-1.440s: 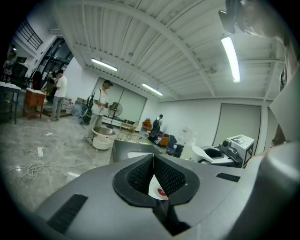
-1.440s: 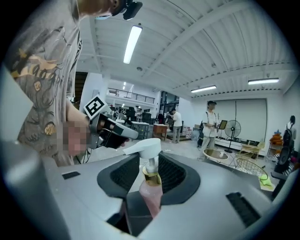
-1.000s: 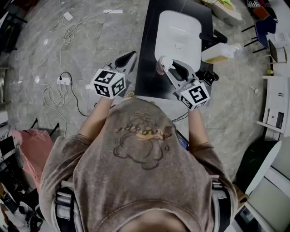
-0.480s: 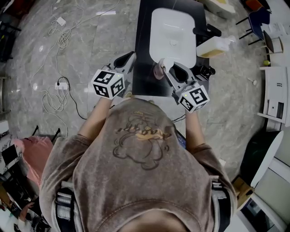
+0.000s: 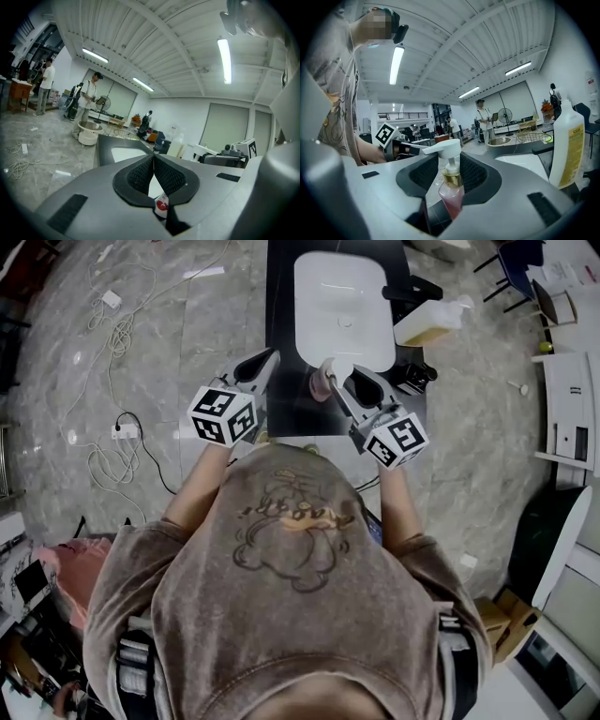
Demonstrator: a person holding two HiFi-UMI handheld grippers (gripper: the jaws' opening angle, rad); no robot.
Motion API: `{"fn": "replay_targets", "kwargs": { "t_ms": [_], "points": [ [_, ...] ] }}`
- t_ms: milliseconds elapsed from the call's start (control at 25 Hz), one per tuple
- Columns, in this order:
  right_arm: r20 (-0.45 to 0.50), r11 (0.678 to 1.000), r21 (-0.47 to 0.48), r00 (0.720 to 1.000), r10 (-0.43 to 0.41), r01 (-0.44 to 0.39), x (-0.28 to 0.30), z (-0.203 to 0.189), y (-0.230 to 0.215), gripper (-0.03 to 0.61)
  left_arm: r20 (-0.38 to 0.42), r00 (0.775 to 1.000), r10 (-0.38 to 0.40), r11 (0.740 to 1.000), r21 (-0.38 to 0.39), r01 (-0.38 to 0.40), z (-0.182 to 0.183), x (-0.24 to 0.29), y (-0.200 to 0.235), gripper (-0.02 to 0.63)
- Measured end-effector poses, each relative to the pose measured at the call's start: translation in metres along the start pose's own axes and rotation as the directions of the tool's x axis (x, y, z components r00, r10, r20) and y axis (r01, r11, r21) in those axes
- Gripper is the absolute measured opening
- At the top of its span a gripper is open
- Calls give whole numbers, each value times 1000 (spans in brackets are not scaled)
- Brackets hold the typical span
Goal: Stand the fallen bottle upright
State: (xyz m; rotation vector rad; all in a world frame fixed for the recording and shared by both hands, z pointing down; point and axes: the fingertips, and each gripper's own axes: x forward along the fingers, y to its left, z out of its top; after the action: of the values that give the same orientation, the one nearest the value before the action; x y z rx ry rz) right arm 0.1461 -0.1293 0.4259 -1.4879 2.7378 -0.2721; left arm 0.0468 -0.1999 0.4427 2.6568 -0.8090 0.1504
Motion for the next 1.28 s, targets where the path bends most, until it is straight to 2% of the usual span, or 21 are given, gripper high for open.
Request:
{"fn": "replay_targets", "kwargs": {
  "t_ms": [320, 480, 720, 1080, 1280],
  "points": [
    [5, 1000, -10, 1000, -22, 22, 1, 0, -3, 158, -6, 1000, -18, 1000, 7, 18, 1, 7, -3, 20],
    [7, 999, -14, 999, -39, 39, -3, 1, -7, 188, -8, 1000, -29, 1000, 9, 29, 2, 9, -5, 20],
    [-9, 997, -27, 997, -72, 72, -16, 1, -12, 189, -13, 998, -57, 998, 21, 58, 5, 14, -12, 20],
    [-5, 981, -13, 981, -192, 192, -53, -1, -30, 189, -17, 994, -110, 993, 46, 111, 10, 23, -27, 20],
    [19, 947, 20, 947, -320, 320, -73, -3, -46, 189, -24, 991, -132, 989, 61, 133, 9, 26, -34, 20]
  ]
}}
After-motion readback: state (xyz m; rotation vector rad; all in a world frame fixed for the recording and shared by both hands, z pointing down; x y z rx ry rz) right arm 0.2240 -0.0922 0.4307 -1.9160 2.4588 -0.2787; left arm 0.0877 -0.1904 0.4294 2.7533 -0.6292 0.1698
